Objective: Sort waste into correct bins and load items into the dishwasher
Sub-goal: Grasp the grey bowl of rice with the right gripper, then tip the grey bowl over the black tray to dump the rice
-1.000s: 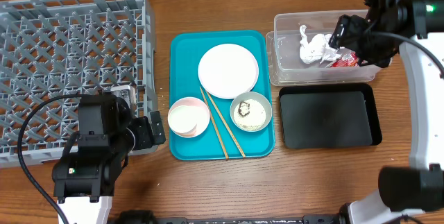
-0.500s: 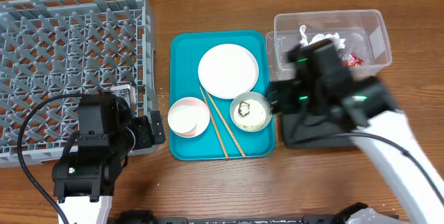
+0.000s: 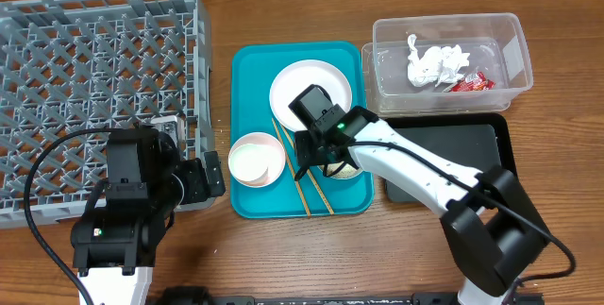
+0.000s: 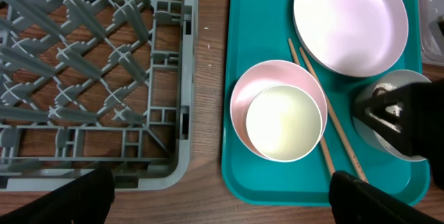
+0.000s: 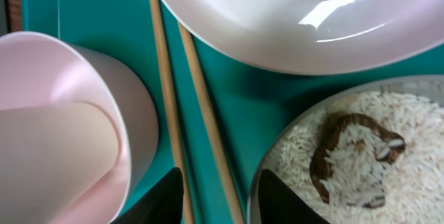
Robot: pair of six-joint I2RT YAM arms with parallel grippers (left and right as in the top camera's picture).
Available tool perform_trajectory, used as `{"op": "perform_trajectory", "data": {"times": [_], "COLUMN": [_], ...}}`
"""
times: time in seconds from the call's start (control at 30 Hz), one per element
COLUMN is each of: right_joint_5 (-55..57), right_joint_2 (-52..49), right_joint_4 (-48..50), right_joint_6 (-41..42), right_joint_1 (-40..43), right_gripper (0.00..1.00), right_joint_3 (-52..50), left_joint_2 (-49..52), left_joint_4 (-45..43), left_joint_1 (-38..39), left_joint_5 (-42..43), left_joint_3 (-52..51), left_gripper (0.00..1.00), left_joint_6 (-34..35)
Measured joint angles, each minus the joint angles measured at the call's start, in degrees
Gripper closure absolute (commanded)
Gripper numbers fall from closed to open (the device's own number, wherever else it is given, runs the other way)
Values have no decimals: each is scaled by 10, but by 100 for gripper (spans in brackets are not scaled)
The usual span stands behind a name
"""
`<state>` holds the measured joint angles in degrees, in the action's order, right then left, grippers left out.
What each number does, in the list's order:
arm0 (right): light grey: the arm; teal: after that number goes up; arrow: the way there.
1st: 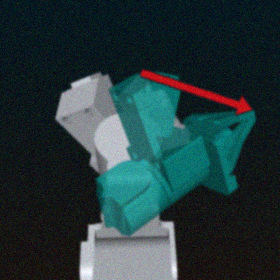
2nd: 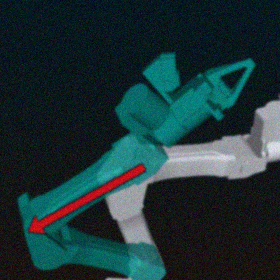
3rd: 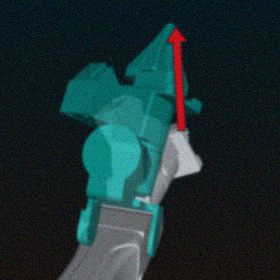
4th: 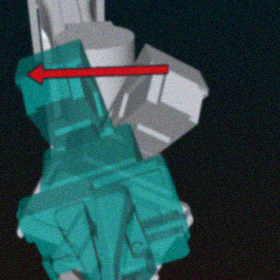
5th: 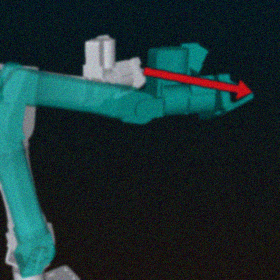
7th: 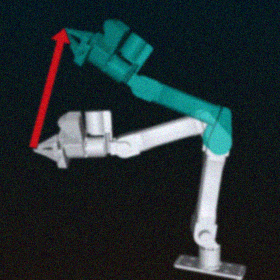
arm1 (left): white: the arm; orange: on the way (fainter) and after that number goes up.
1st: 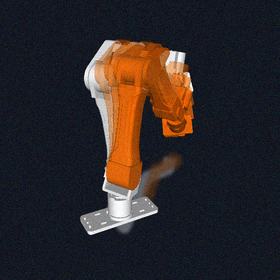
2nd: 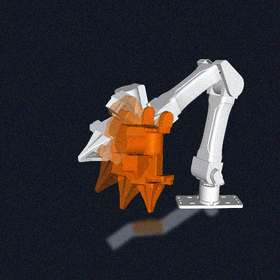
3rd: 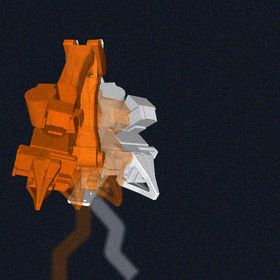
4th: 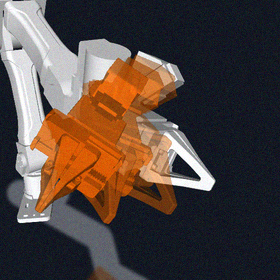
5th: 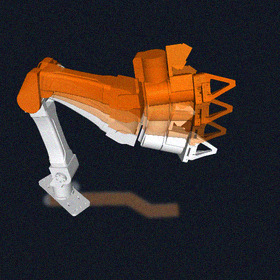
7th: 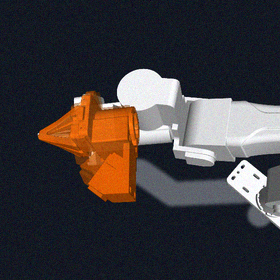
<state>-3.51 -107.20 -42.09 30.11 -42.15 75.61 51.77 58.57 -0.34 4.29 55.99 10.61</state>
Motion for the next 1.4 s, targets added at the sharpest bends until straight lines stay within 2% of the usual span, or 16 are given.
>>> {"op": "perform_trajectory", "data": {"times": [0.07, 0.13, 0.27, 0.37, 0.67, 0.83, 0.97, 1.07, 1.2, 1.4], "right_joint_5": [2, 4, 8, 17, 55, 68, 50, -3, -117, -307], "right_joint_2": [-20, -36, -59, -58, -45, 5, 62, 73, 73, 73], "right_joint_4": [19, 19, 18, 15, -92, -149, -180, -186, -181, -141], "right_joint_6": [15, 27, 37, 40, 41, 26, 17, -9, -79, -193], "right_joint_1": [0, 0, 0, 0, 1, 11, 62, 130, 235, 361], "right_gripper": [69, 79, 85, 95, 96, 96, 96, 96, 96, 96], "right_joint_3": [0, 0, 0, 2, 43, 71, 81, 84, 75, -25], "left_joint_2": [0, 0, 0, 0, 0, 0, 0, 0, 0, 0], "left_joint_4": [0, 1, 2, 2, 2, 2, 2, 2, 2, 2], "left_joint_1": [0, 0, 0, 0, 0, 0, 0, 0, 0, 0], "left_joint_5": [0, 0, 0, 0, 0, 0, 0, 0, 0, 0], "left_joint_3": [0, 0, 0, 0, 0, 0, 0, 0, 0, 0], "left_gripper": [0, 0, 0, 0, 0, 0, 0, 0, 0, 0], "left_joint_6": [0, 0, 0, 0, 0, 0, 0, 0, 0, 0]}}
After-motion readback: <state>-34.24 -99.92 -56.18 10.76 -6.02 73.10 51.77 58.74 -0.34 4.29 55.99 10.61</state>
